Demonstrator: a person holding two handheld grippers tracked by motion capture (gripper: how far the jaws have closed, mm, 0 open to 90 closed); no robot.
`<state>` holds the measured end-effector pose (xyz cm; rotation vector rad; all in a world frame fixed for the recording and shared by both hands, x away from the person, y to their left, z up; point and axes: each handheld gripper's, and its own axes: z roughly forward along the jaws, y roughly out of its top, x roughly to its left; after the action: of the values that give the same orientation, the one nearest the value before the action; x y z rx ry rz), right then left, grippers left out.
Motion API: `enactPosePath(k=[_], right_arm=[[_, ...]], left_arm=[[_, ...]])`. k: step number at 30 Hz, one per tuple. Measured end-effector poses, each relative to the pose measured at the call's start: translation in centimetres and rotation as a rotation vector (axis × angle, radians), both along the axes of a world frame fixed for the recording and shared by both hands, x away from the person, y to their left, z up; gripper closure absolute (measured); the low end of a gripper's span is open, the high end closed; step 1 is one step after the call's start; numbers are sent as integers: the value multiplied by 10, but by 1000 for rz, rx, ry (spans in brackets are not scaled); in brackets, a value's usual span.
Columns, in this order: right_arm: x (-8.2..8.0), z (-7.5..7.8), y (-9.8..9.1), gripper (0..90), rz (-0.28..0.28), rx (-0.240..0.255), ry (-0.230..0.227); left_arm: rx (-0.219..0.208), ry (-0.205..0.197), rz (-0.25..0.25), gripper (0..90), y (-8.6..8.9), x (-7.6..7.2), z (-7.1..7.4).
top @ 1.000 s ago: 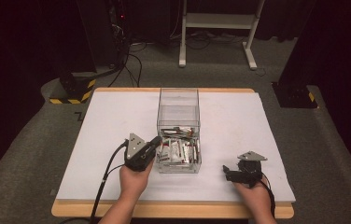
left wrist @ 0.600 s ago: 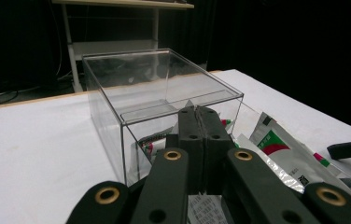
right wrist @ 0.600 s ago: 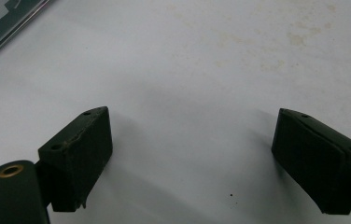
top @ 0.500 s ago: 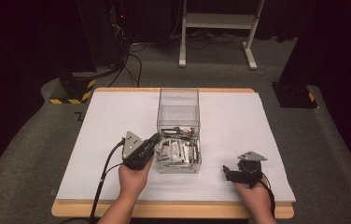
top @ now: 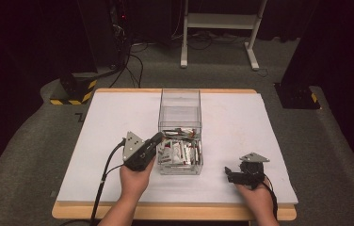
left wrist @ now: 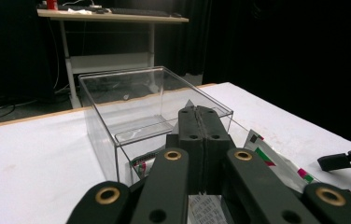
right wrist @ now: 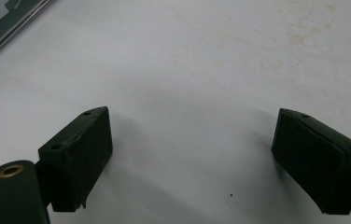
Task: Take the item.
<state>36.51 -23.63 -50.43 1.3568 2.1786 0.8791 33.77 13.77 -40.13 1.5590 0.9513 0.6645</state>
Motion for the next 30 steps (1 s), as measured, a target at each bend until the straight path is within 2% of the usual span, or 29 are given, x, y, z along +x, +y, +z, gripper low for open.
enactPosePath(k=[13, 30], right_arm=[[0, 0, 0, 122, -1, 1, -1], [0, 0, 0, 122, 1, 0, -2]], left_arm=[[-11, -27, -4, 895, 4, -7, 7], [-34, -38, 11, 895, 12, -8, 12]])
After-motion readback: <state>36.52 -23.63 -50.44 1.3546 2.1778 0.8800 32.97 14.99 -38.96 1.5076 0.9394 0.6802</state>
